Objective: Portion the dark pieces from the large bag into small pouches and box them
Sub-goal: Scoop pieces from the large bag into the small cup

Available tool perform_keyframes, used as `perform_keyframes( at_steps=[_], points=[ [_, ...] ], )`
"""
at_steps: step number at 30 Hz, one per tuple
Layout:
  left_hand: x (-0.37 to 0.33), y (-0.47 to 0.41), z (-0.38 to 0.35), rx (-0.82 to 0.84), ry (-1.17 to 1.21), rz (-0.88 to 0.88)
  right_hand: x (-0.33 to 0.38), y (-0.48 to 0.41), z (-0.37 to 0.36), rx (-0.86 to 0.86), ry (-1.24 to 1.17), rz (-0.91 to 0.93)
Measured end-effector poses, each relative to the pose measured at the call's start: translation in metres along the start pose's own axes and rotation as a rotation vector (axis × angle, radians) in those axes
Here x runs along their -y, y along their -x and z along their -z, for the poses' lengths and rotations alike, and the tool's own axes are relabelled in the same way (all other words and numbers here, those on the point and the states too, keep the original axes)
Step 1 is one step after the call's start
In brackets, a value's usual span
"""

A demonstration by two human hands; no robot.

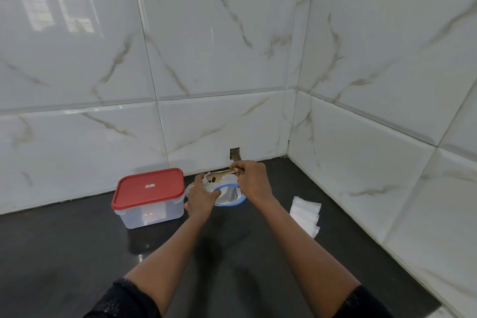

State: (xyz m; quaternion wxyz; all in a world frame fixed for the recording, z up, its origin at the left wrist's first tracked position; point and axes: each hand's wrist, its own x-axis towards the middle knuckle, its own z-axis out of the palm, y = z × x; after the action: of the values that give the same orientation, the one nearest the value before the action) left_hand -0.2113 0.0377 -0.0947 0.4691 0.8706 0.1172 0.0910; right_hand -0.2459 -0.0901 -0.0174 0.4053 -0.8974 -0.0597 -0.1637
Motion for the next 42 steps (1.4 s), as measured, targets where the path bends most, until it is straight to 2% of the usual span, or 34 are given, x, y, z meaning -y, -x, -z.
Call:
perform_keyframes(
  at_steps=[4,12,19,22,26,31,37,42],
  points=[
    [-0.001,-0.001,0.003,-0.015,0.006,-0.002,0.001,-0.002,-0.001,0.015,0.076,0.090],
    [-0.002,-0.002,0.007,-0.034,0.024,-0.017,0.003,-0.004,0.002,0.004,0.100,0.125],
    [-0.002,-0.005,0.016,-0.077,0.034,0.014,0.001,-0.002,0.009,-0.131,0.106,-0.032],
    [-0.003,-0.004,0.018,-0.093,0.025,0.040,-0.006,0.007,0.003,-0.088,0.119,-0.011],
    [0.001,-0.002,0.020,-0.096,0.023,0.042,-0.021,0.026,-0.016,0.014,0.275,0.068],
    [0.010,0.002,0.025,-0.100,0.044,0.028,-0.023,0.028,-0.047,0.257,0.467,0.142],
    [0.017,0.001,0.034,-0.121,0.075,0.012,-0.009,0.016,-0.080,0.440,0.462,-0.012],
    [0.024,0.001,0.039,-0.122,0.118,0.021,0.002,0.003,-0.099,0.413,0.340,-0.160]
  ],
)
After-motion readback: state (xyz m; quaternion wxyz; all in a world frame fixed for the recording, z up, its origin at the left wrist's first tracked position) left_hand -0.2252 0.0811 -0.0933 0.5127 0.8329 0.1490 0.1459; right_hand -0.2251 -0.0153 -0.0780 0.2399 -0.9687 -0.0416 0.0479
